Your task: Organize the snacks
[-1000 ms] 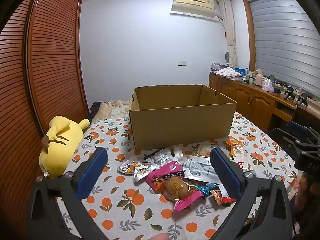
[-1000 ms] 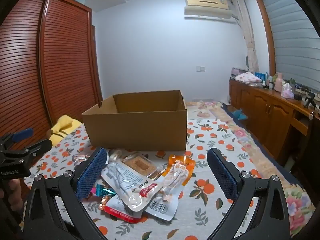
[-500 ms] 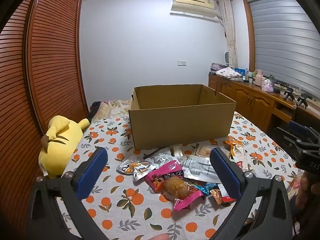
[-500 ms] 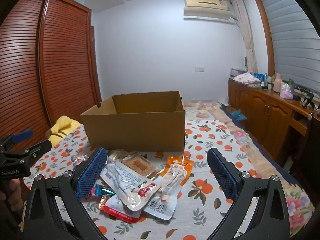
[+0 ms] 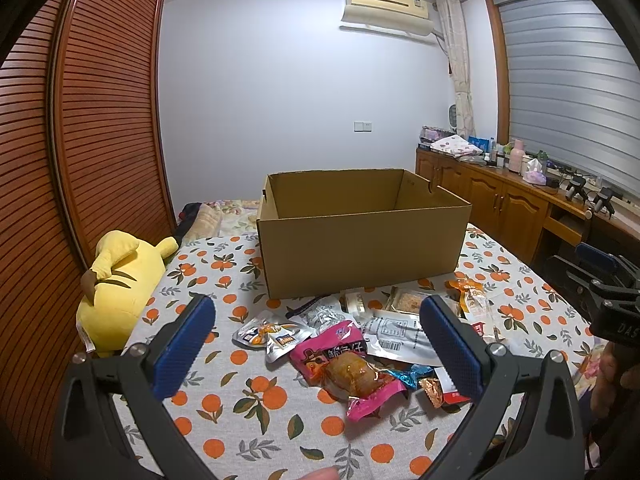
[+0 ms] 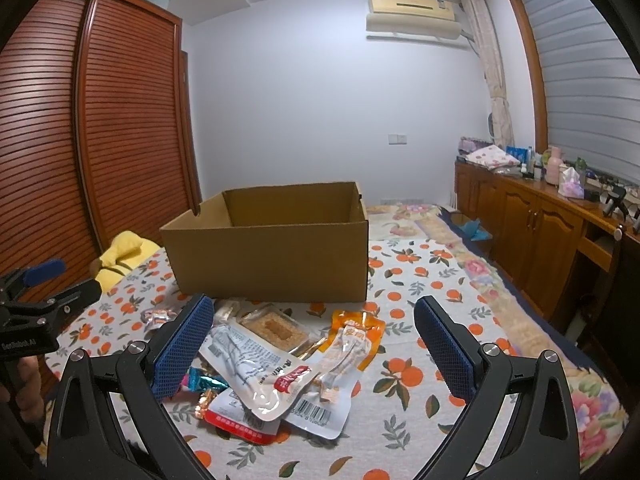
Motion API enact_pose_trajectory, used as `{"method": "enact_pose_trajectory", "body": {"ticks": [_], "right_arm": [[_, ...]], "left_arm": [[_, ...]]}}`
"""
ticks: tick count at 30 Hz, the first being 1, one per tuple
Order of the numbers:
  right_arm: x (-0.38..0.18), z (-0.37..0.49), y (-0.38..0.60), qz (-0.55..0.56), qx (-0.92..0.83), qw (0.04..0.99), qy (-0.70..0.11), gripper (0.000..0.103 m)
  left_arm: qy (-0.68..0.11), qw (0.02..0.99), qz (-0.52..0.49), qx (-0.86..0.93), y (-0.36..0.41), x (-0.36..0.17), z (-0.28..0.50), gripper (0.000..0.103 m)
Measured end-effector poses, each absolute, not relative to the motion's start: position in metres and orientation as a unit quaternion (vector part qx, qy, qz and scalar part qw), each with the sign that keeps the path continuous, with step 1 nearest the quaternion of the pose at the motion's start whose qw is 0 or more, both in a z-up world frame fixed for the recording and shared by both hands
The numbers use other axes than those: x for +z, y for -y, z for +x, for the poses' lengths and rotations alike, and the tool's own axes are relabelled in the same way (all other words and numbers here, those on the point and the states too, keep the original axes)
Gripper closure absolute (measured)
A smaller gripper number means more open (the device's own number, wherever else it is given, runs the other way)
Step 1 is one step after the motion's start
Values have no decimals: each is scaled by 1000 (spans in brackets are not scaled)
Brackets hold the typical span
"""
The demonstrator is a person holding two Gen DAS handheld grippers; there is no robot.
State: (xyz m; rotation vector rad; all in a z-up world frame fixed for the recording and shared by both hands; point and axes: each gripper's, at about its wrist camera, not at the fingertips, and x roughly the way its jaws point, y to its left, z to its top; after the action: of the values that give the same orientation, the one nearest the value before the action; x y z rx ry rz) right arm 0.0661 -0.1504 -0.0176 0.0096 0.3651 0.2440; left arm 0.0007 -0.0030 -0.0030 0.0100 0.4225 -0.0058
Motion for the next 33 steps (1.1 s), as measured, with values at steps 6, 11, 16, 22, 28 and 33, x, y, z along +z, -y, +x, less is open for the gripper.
{"method": "enact_pose_trajectory", "body": {"ticks": [6, 11, 16, 22, 28, 33], "right_arm": [[-18, 65, 152, 5, 115, 977, -182, 1], [-18, 66, 153, 5, 116, 976, -182, 1], [-17, 65, 153, 5, 117, 976, -182, 1], [-17, 65, 154, 5, 116, 976, -182, 1], [-18, 65, 154, 5, 116, 976, -182, 1], [-17, 65, 154, 4, 116, 977, -182, 1]], "left_arm": [[-209, 978, 4, -4, 3, -2, 0, 0], [-207, 978, 5, -6, 4, -1, -2, 0], [-206, 978, 5, -7, 4, 0, -3, 0], [-206, 979, 5, -7, 5, 0, -3, 0], [-207, 978, 5, -7, 5, 0, -3, 0], [-204, 979, 6, -10, 7, 3, -5, 0]]}}
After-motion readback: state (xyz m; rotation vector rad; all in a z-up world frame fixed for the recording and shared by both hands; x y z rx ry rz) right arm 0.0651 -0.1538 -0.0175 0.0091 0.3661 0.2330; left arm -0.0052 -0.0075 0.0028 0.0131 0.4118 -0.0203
